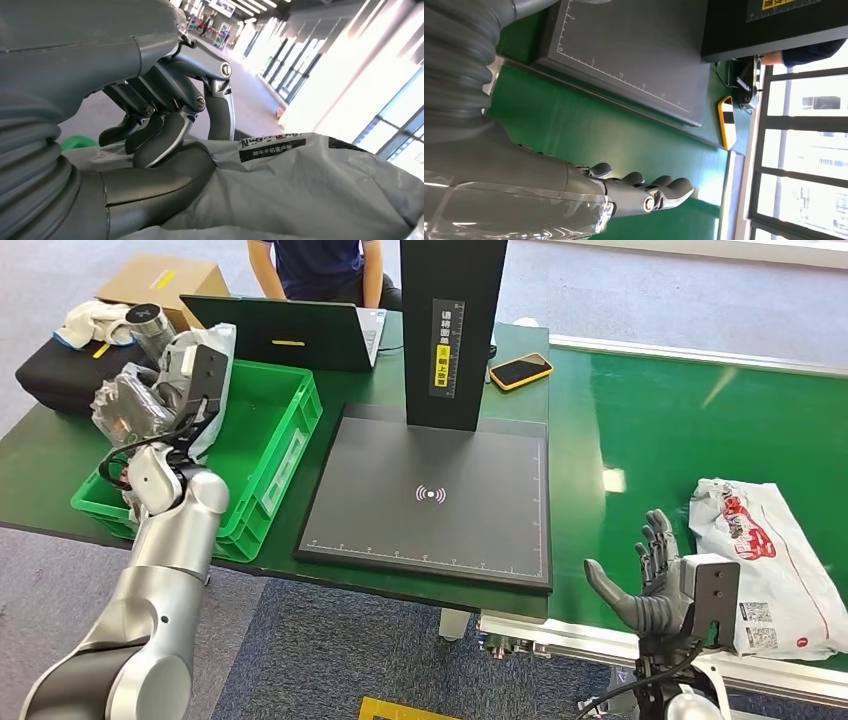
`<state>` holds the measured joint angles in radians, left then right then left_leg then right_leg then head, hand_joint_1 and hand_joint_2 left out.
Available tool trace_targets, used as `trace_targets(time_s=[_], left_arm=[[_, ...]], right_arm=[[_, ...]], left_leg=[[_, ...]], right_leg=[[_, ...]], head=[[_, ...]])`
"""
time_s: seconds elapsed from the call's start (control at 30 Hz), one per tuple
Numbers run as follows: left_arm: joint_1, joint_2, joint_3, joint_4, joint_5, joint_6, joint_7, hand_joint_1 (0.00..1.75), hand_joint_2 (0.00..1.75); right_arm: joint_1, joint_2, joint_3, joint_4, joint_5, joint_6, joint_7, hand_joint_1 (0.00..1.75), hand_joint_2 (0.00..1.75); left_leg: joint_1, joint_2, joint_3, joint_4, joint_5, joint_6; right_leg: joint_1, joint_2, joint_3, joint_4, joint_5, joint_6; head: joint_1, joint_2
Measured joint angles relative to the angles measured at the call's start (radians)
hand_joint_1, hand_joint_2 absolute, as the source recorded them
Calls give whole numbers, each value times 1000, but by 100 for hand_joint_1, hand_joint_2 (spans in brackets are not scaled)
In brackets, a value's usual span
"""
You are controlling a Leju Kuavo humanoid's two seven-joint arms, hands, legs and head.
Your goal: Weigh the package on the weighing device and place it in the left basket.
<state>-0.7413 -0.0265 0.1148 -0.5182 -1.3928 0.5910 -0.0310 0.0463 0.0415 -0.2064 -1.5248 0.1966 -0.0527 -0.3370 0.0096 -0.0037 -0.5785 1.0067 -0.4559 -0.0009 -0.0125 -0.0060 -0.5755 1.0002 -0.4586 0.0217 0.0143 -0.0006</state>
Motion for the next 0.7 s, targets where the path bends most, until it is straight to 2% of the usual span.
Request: trace_targets(time_s=[0.03, 0.13, 0.17, 0.23, 0.3, 0.37, 0.43, 0.53, 0.7], left_arm=[[-2, -1, 0, 13, -4, -2, 12, 164, 175], [-12, -3, -5, 50, -41, -8, 87, 35, 175], [-17, -3, -9, 64, -60, -22, 130, 2, 175], [-29, -2, -19, 91, -100, -71, 229, 0, 175], [-37, -2, -25, 114, -122, -116, 300, 0, 87], [-42, -1, -26, 128, -120, -126, 317, 0, 0], [-45, 0, -25, 138, -109, -106, 313, 0, 0], [-46, 2, -20, 146, -85, -29, 283, 0, 0], [-35, 8, 14, 123, -33, 98, 161, 0, 0]], right_arm=[[-3, 0, 1, 2, 2, 0, 2, 0, 175], [-9, 1, 6, 9, 6, -2, 8, 0, 175], [-11, 1, 9, 11, 8, -3, 10, 0, 175], [-15, 1, 15, 16, 10, -4, 12, 0, 175], [-20, 2, 20, 21, 12, -4, 13, 0, 175], [-23, 2, 23, 25, 14, -4, 13, 0, 175], [-24, 2, 24, 27, 16, -4, 15, 0, 175], [-23, 2, 25, 27, 17, -3, 19, 0, 175], [-21, 1, 25, 26, 17, -3, 28, 0, 175]], left_leg=[[0, 0, 0, 0, 0, 0], [0, 0, 0, 0, 0, 0], [0, 0, 0, 0, 0, 0], [0, 0, 0, 0, 0, 0], [0, 0, 0, 0, 0, 0], [0, 0, 0, 0, 0, 0], [0, 0, 0, 0, 0, 0], [0, 0, 0, 0, 0, 0], [0, 0, 0, 0, 0, 0]], right_leg=[[0, 0, 0, 0, 0, 0], [0, 0, 0, 0, 0, 0], [0, 0, 0, 0, 0, 0], [0, 0, 0, 0, 0, 0], [0, 0, 0, 0, 0, 0], [0, 0, 0, 0, 0, 0], [0, 0, 0, 0, 0, 0], [0, 0, 0, 0, 0, 0], [0, 0, 0, 0, 0, 0]], head=[[0, 0], [0, 0], [0, 0], [0, 0], [0, 0], [0, 0], [0, 0], [0, 0], [0, 0]])
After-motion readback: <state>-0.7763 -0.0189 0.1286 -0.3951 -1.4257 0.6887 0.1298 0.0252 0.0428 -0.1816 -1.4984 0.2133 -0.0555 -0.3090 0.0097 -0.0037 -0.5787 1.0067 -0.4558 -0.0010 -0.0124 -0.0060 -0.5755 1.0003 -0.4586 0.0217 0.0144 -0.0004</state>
